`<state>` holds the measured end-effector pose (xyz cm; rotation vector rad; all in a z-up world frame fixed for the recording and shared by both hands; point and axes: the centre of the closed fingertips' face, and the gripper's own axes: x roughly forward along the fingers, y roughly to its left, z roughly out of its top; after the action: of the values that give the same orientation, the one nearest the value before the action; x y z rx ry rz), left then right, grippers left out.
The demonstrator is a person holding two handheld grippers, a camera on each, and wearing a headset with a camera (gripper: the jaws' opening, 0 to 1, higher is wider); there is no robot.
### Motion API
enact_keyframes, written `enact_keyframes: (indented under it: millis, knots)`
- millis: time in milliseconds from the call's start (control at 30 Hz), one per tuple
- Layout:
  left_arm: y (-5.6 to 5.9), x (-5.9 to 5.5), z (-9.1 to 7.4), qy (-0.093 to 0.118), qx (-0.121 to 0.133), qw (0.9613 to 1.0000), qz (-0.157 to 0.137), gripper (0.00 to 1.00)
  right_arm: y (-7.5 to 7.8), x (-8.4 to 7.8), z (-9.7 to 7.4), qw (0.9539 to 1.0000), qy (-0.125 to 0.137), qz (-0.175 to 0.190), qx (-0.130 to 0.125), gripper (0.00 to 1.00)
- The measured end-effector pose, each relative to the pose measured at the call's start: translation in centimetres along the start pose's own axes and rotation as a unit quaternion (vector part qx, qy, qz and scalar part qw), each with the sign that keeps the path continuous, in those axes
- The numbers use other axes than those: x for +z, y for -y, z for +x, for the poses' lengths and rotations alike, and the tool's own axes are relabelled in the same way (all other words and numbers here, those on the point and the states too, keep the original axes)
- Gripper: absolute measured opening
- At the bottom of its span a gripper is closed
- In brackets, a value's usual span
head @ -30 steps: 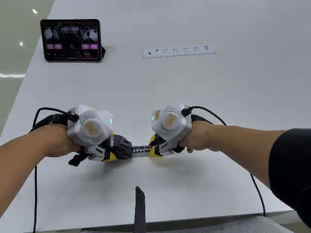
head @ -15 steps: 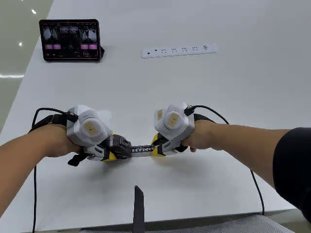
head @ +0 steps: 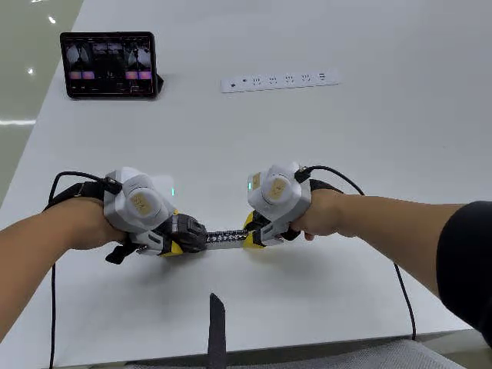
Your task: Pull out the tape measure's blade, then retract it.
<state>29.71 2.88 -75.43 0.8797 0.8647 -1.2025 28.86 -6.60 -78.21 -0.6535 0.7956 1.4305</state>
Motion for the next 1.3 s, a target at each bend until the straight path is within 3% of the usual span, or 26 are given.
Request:
enact_keyframes:
  millis: [1300]
  knots:
    - [-0.1, 0.1, 0.3, 0.004, 0.001, 1.0, -0.002, 0.33, 0.0, -1.4, -1.3, 0.9999, -0.001, 0.013, -0.003, 0.1]
